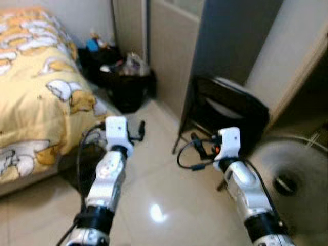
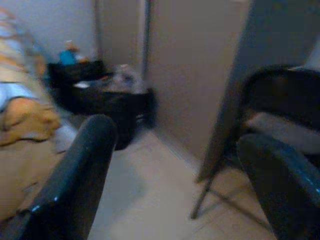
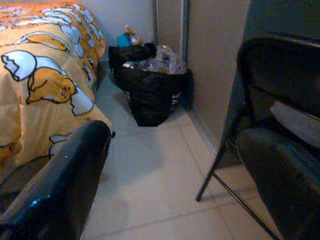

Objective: Clean up the room

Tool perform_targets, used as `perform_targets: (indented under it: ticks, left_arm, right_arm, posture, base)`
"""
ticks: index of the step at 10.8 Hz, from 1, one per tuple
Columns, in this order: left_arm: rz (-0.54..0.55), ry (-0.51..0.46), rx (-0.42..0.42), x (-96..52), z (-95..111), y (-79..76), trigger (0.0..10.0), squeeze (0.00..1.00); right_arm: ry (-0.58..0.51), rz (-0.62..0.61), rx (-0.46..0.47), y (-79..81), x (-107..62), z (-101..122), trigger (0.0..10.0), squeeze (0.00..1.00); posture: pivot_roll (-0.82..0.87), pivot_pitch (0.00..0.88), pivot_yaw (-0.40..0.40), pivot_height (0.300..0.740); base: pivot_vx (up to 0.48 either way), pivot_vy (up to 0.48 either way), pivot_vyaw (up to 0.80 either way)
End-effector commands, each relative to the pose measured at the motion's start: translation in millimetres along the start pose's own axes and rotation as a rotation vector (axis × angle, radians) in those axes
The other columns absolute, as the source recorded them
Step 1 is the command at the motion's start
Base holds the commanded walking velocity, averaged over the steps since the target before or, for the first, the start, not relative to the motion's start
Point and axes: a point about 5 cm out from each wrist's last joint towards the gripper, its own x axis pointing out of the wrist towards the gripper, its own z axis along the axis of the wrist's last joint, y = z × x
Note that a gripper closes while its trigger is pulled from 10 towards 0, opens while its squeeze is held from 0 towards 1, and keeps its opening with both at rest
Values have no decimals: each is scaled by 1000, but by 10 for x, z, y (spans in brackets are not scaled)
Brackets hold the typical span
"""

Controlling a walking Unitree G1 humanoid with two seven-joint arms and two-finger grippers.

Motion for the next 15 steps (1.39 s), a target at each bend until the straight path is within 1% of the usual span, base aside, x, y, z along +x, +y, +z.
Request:
perform_targets:
  ticks: [1,3,4,6,7,9,10,11,12,13,14,15]
  left_arm:
    - [39,34,29,22,-33,28,10000,0]
    - [77,44,30,13,-58,91,10000,0]
    - [89,48,24,12,-61,97,10000,0]
    - [101,27,58,34,-13,100,10000,0]
    - [102,24,59,44,-2,106,10000,0]
    - [98,14,87,57,22,104,10000,0]
    - [37,-20,122,41,52,60,10000,0]
    - [36,-18,92,41,60,70,10000,0]
    - [65,0,75,50,43,119,10000,0]
    - [75,7,39,52,31,141,10000,0]
    - [73,4,25,43,28,149,10000,0]
    - [43,-36,-12,-23,54,220,10000,0]
  right_arm:
    - [-15,-8,-8,-41,36,78,10000,0]
    - [-16,-27,16,-107,43,93,10000,0]
    - [-16,-30,17,-121,46,97,10000,12]
    - [-23,-23,19,-92,65,105,10000,173]
    - [-23,-22,21,-79,73,102,10000,216]
    - [-26,-28,22,-87,84,105,10000,235]
    - [-29,-16,4,-72,74,97,10000,263]
    - [-19,-39,-19,-83,62,73,10000,247]
    - [2,-58,-2,-90,63,40,10000,180]
    - [-11,-73,23,-103,55,48,10000,161]
    - [-31,-116,55,-162,33,59,10000,153]
    - [-107,-265,114,-370,-65,123,10000,161]
  posture:
    - [-55,0,-24,740]
    - [-48,0,-27,740]
    - [-46,0,-27,740]
    - [-43,0,-22,740]
    - [-43,0,-19,740]
    - [-46,0,-14,740]
    - [-48,0,-13,740]
    - [-50,0,-10,740]
    - [-56,0,-5,740]
    - [-60,0,1,740]
    - [-60,0,3,740]
    - [-57,0,-3,740]
  base:
    - [0,0,600]
    - [0,0,531]
    - [0,0,506]
    - [0,0,491]
    - [0,0,488]
    - [0,0,466]
    - [0,0,463]
    - [480,0,456]
    - [469,0,0]
    - [458,0,0]
    - [458,0,0]
    - [458,0,0]
